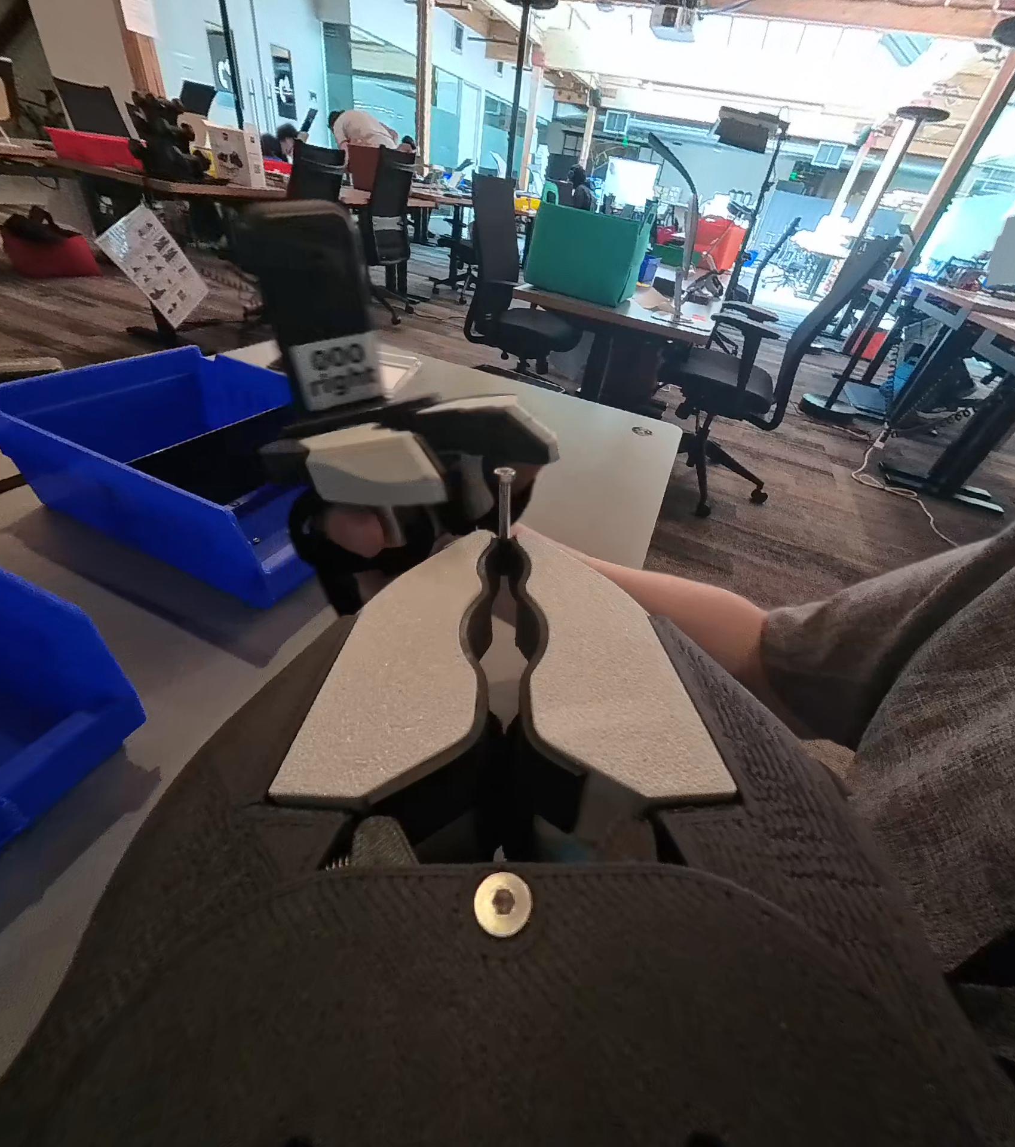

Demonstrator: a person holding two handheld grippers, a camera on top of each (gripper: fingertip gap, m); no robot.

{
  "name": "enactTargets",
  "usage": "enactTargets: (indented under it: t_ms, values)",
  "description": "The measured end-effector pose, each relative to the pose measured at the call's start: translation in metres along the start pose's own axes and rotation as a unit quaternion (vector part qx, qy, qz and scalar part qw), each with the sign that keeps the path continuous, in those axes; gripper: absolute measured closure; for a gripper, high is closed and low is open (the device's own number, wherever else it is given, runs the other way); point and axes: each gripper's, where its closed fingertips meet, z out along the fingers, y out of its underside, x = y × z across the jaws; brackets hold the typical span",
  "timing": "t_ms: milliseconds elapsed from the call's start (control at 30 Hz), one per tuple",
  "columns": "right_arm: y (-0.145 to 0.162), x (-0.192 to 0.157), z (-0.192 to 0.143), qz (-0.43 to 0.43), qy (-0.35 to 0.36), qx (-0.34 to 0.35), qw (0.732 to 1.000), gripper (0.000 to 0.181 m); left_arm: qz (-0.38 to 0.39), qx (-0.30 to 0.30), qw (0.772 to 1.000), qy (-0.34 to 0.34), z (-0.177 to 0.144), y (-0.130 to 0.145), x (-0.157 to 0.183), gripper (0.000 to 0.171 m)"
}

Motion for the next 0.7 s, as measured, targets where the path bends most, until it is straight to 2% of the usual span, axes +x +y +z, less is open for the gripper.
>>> enactTargets:
  t_ms: [67, 133, 200, 267, 300, 333, 433, 533, 700]
  values:
    - [-0.004, 0.005, -0.005, -0.050, 0.104, 0.022, 0.993, 0.153, -0.002, 0.001, 1.000, -0.004, -0.001, 0.000, -0.003, 0.170]
    - [-0.011, 0.014, -0.015, -0.108, 0.248, 0.052, 0.961, 0.156, -0.001, 0.003, 1.000, -0.013, -0.002, 0.000, -0.007, 0.170]
    - [-0.019, 0.016, -0.030, -0.160, 0.390, 0.095, 0.902, 0.157, 0.004, 0.004, 1.000, -0.027, -0.003, 0.000, -0.012, 0.170]
    - [-0.020, 0.010, -0.041, -0.196, 0.497, 0.130, 0.835, 0.162, 0.009, 0.006, 0.999, -0.040, -0.004, 0.000, -0.017, 0.170]
    - [-0.014, 0.007, -0.036, -0.208, 0.515, 0.117, 0.823, 0.168, 0.012, 0.006, 0.999, -0.048, -0.005, 0.000, -0.019, 0.170]
    - [-0.010, 0.009, -0.037, -0.210, 0.551, 0.108, 0.800, 0.170, 0.014, 0.006, 0.998, -0.054, -0.005, 0.000, -0.021, 0.170]
    - [0.000, 0.016, -0.026, -0.234, 0.605, 0.056, 0.759, 0.172, 0.023, 0.003, 0.997, -0.071, -0.004, 0.002, -0.025, 0.170]
    - [0.001, 0.021, -0.017, -0.255, 0.622, 0.031, 0.740, 0.170, 0.035, 0.003, 0.996, -0.080, -0.004, 0.000, -0.025, 0.170]
    - [-0.003, 0.022, -0.012, -0.267, 0.630, 0.032, 0.729, 0.169, 0.046, 0.005, 0.995, -0.085, -0.004, -0.002, -0.025, 0.169]
